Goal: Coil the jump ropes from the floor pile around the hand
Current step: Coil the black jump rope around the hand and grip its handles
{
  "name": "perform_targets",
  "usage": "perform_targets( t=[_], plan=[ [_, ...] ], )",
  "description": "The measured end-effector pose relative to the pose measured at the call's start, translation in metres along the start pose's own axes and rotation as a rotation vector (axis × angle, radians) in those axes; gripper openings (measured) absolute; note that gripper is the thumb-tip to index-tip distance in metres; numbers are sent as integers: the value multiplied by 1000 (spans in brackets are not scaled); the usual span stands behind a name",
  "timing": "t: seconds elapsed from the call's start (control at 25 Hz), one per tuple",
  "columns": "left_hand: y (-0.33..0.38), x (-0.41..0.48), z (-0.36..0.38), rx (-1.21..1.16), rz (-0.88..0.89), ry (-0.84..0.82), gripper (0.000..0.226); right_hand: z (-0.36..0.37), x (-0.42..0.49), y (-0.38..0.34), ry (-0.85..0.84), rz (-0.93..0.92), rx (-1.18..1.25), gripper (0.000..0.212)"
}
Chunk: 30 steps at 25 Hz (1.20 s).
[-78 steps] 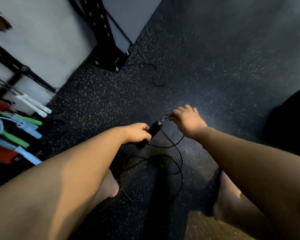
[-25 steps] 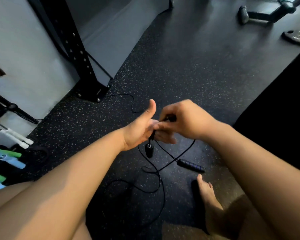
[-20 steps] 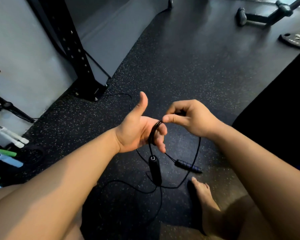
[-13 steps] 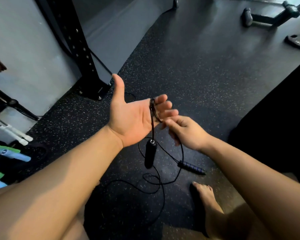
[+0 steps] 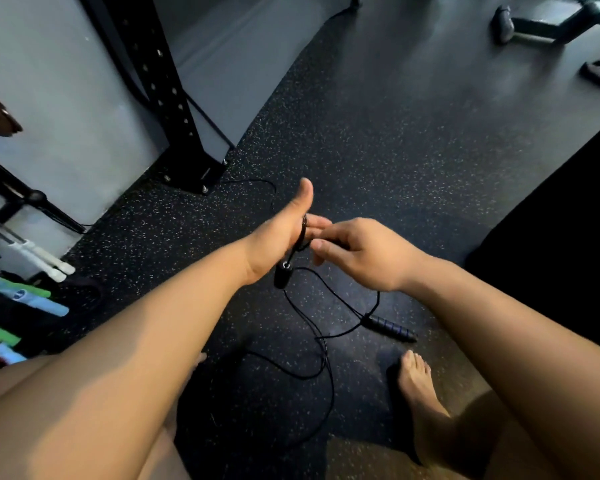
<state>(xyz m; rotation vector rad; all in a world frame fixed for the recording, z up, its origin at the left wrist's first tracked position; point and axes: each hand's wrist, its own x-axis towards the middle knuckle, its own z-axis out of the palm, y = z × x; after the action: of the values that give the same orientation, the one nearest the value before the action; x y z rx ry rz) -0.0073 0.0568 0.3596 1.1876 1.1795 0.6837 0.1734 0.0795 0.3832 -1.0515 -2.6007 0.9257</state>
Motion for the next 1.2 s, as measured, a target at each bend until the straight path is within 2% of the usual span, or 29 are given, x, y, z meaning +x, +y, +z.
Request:
perform_targets(
  t=[0.12,0.2,0.32,0.44,0.6,0.84,1.04,1.12,1.2],
  plan=[
    [3,-11,12,84,-61,-148,111,-7,1,9,38,-36,-57,30],
    [7,-15,14,77,-90,-218,116,-12,0,16,74,-50,-69,28],
    [10,-15,11,48,-116,-260,111,-16,-2,22,140,-48,144,23],
    [17,-16,13,-59,-92,-227,90,-17,0,30,233,-19,326,28],
    [20,-16,7,-364,-37,-145,88,-1,7,39,265,65,452,21],
    [14,-16,0,-749,74,-25,96,35,8,38,136,182,448,29],
    [20,-18,-2,-940,234,60,110,41,10,30,49,216,383,31],
    [19,-16,-4,-963,277,150,119,43,9,26,-42,241,340,32],
    [16,-12,-7,-867,272,257,127,41,7,21,-97,238,273,34]
  ],
)
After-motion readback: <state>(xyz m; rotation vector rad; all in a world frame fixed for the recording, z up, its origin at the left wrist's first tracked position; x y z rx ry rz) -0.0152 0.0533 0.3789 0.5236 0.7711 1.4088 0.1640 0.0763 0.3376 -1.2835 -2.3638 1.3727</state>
